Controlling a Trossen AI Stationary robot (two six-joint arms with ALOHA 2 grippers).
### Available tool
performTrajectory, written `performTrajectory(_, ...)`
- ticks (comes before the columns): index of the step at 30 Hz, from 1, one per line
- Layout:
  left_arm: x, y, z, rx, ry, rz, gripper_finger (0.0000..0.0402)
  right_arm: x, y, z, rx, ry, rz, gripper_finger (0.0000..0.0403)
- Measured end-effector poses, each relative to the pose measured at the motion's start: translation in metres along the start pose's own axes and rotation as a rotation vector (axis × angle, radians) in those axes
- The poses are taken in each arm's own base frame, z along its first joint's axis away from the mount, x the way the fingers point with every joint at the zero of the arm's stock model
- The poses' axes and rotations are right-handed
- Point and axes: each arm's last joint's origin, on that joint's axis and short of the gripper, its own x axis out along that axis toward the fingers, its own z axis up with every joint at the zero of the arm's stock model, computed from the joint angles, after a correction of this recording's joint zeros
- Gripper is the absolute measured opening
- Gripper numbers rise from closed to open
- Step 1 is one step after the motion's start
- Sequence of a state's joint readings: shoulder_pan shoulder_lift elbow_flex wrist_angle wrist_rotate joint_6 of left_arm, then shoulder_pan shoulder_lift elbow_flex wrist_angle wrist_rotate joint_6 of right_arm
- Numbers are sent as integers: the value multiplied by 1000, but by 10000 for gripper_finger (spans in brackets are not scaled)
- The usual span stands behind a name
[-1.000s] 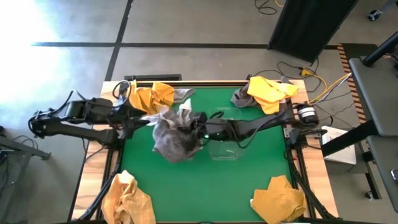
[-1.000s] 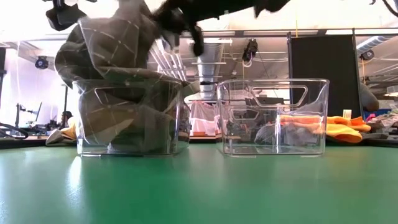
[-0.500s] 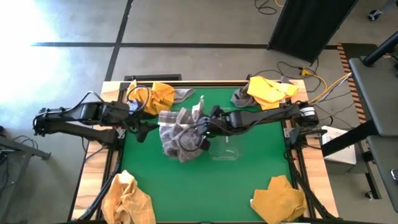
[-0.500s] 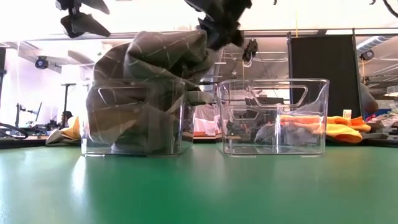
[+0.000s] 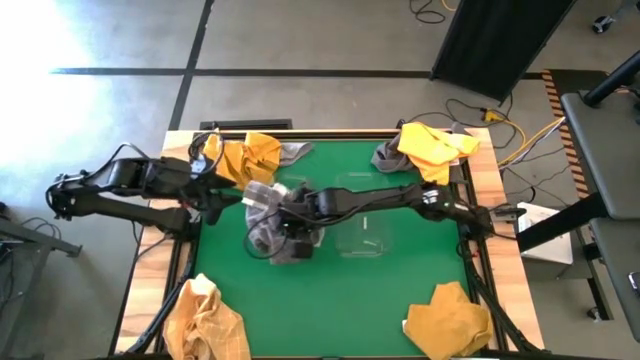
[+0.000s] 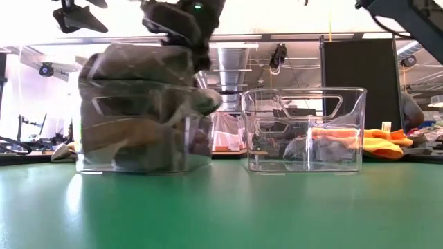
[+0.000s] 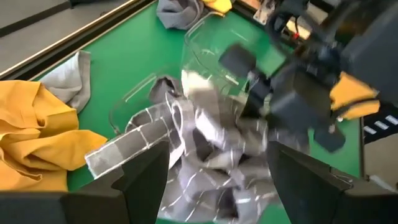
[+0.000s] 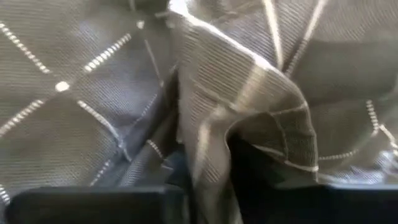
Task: Sort towels by color in basket
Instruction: Put the gray white patterned towel into the left transparent bin
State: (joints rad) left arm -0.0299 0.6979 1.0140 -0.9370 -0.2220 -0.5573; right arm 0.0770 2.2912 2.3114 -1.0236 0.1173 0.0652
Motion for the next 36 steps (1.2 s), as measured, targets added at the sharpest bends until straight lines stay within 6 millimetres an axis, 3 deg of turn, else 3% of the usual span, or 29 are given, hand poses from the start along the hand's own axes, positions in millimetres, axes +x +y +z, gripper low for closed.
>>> performTrajectory(3,-2,1,-1,-14,-11,-1,255,16,-7,3,45,5,41,128)
performTrajectory(8,4,1,-3,-38,3,7,255,56,-22,-10,128,117,67,191)
performTrajectory(12,14,-1,-5,-46,32,16,255,56,-24,-11,144,127,81,232)
performTrajectory(15,27,-6,-6,-36,59,-38,255,35,-24,-6,134,104,89,262)
performTrajectory(18,41,-12,-6,-6,67,-94,255,2,-23,0,110,52,94,291)
performTrajectory(21,54,-16,-6,33,66,-98,255,-32,-21,4,84,-5,98,321)
performTrajectory(25,74,-22,-3,82,57,-66,255,-60,-20,9,74,-79,107,354)
performTrajectory(29,100,-29,-3,119,76,-19,255,-90,-19,10,75,-137,111,365)
performTrajectory(36,157,-30,-23,198,286,100,255,-144,-12,5,74,-228,15,366)
